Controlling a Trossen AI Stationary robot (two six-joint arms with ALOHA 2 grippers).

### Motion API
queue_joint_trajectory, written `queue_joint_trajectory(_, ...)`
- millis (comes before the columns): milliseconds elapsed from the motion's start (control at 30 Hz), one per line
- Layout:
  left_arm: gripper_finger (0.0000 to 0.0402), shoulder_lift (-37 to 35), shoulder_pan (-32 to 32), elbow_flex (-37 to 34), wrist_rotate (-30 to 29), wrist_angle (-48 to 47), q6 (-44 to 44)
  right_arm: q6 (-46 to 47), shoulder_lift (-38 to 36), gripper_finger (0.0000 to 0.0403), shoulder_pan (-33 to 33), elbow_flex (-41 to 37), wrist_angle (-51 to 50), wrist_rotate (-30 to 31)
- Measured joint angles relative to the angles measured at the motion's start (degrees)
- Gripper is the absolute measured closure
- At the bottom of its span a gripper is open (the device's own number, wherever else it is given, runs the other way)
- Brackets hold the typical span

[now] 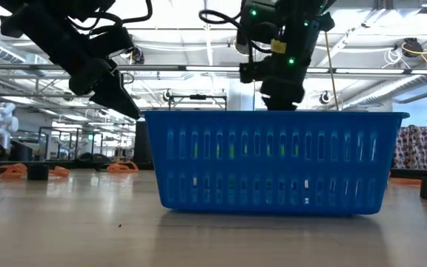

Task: Sort rubber bands into baskets
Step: Put the blue rubberband into the green bin

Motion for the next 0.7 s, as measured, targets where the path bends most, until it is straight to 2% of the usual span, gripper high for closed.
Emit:
queue_joint_trajectory(100, 0.0224, 0.0, 0.0, -0.02, 0.07, 0.15, 0.0, -0.38, -0.7, 0.0218, -2.73, 0.0, -0.35, -0.19)
queue_joint_trajectory(267, 0.0224, 0.0, 0.0, -0.01, 0.09, 0.2, -0.01, -0.95, -0.27, 0.0227, -8.94, 0.0, 2.06, -4.7)
queue_joint_trajectory(433, 0.0224, 0.0, 0.0, 0.0, 0.09, 0.2, 0.0, 2.45, 1.26, 0.0237, -14.47, -0.12, 2.54, -5.64)
queue_joint_trajectory(700, 0.0224, 0.0, 0.0, -0.02, 0.09, 0.2, -0.04, 0.55, 1.68, 0.0241, -19.65, -7.97, 9.73, -12.7)
